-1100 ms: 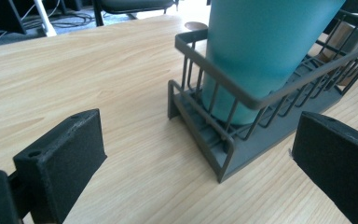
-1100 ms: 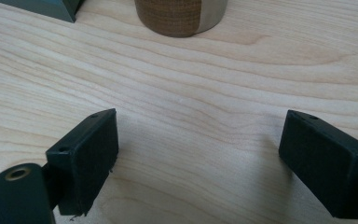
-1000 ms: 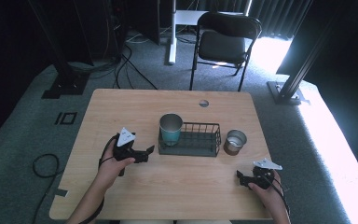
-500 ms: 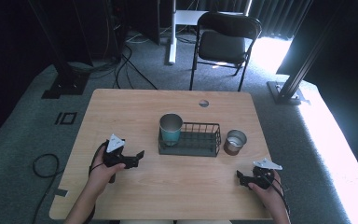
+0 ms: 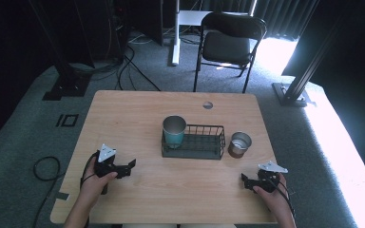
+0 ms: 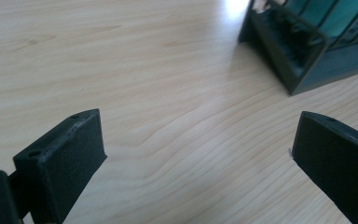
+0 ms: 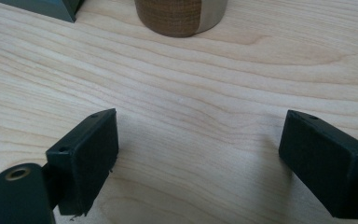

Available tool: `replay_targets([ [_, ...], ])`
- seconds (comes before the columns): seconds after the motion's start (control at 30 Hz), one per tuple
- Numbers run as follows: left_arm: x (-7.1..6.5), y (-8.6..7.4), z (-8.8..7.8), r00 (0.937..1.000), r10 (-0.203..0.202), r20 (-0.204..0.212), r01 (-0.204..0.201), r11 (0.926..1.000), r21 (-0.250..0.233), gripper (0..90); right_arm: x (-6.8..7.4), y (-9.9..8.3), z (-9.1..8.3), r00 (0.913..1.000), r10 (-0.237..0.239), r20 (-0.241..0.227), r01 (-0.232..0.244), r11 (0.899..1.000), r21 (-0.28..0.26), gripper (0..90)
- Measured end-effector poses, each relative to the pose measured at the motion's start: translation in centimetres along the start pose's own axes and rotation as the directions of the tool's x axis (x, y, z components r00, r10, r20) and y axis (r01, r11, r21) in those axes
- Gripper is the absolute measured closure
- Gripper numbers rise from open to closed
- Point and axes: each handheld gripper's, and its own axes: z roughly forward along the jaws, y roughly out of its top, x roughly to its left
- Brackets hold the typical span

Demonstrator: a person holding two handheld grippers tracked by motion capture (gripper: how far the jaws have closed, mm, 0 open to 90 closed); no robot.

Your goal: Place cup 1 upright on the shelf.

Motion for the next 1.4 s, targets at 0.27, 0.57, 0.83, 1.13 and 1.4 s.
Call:
replay_targets([
  [0.27, 0.9, -1.2, -0.7, 0.9966, -0.022, -0.079, 0.025, 0.9991, 0.035, 3.1, 0.0, 0.0, 0.0, 1.0, -0.002, 0.0, 0.002, 1.0, 0.001, 11.4],
  [0.57, 1.6, -2.5, -1.1, 0.9886, -0.015, -0.15, 0.029, 0.9955, 0.091, 3.1, 0.0, 0.0, 0.0, 1.0, -0.002, -0.001, 0.002, 1.0, 0.0, 11.3],
  [0.83, 2.3, -3.1, -1.3, 0.9748, -0.006, -0.223, 0.043, 0.9859, 0.161, 3.1, 0.0, 0.0, 0.0, 1.0, -0.002, -0.001, 0.002, 1.0, 0.0, 11.3],
  [1.13, 2.6, -3.3, -1.3, 0.9774, -0.045, -0.207, 0.085, 0.978, 0.191, 2.8, 0.0, 0.0, 0.0, 1.0, -0.001, -0.001, 0.001, 1.0, 0.0, 11.3],
  [1.4, 2.6, -3.2, -1.3, 0.9776, -0.043, -0.206, 0.083, 0.9779, 0.191, 2.8, 0.0, 0.0, 0.0, 1.0, -0.002, -0.001, 0.002, 1.0, 0.0, 11.3],
])
